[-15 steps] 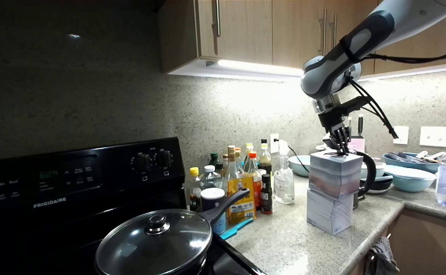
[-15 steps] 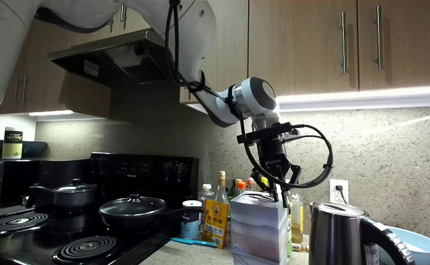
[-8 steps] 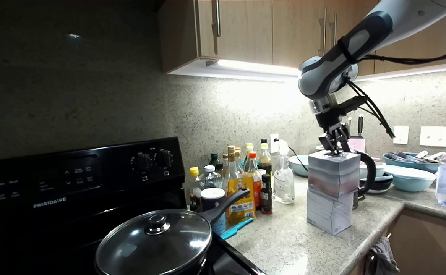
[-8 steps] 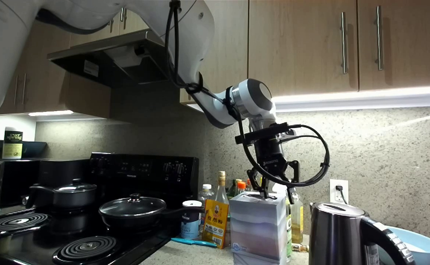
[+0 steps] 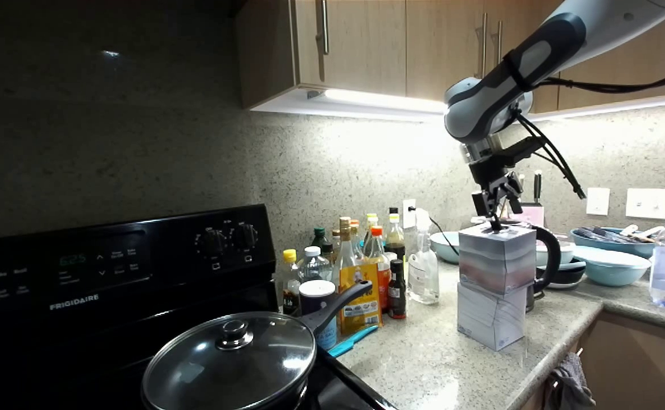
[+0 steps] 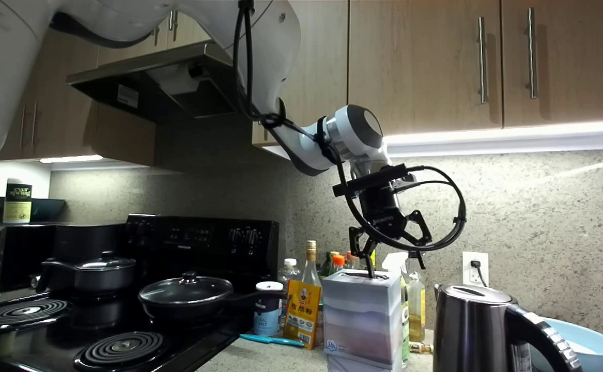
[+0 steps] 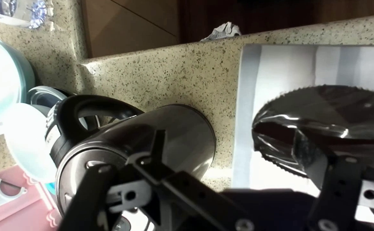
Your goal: Unstack the tissue boxes then place the box on the left on top of the box on the right.
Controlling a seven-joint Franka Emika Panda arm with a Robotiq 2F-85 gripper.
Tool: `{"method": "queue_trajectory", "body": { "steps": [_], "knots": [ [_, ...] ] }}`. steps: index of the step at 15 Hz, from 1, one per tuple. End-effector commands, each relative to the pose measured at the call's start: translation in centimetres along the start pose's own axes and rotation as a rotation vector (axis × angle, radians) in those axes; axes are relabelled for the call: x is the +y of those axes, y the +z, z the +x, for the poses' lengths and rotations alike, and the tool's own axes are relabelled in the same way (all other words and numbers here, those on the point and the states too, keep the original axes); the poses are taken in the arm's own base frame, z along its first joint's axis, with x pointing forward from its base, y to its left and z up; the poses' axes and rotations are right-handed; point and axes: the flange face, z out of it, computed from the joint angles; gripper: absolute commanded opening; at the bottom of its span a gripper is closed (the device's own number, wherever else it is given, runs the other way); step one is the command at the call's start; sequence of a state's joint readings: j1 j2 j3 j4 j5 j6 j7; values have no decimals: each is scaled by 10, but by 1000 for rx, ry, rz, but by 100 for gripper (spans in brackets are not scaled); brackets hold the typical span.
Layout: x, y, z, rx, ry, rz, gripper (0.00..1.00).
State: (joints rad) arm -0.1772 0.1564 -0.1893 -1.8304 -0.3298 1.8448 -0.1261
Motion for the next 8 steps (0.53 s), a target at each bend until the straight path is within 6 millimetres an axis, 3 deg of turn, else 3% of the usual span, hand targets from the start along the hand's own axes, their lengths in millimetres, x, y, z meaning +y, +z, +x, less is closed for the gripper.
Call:
{"method": "queue_trajectory", "body": {
  "steps": [1, 8],
  "knots": [
    [-2, -20, -6, 44, 47, 7, 100],
    [-11, -90, -38, 235, 195, 173, 100]
  ]
}}
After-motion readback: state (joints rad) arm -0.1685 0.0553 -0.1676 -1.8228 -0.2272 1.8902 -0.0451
